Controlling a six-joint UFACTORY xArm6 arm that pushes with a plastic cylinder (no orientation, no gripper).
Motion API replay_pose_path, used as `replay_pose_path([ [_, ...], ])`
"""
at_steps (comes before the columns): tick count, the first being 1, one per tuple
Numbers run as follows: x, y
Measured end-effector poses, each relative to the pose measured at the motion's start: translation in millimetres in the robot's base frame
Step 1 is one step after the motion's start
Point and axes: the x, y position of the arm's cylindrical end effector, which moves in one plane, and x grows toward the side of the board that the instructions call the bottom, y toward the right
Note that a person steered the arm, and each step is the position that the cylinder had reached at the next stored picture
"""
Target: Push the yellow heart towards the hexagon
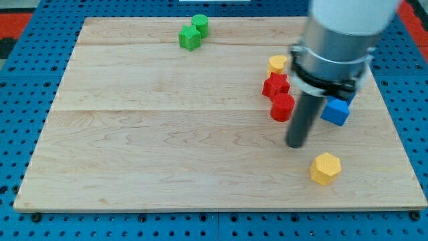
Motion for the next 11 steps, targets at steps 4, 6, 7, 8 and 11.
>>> replay_pose_path([
  [4, -218, -23],
  [6, -168, 5],
  [7, -166, -85],
  [8, -170, -114],
  [11, -231, -114],
])
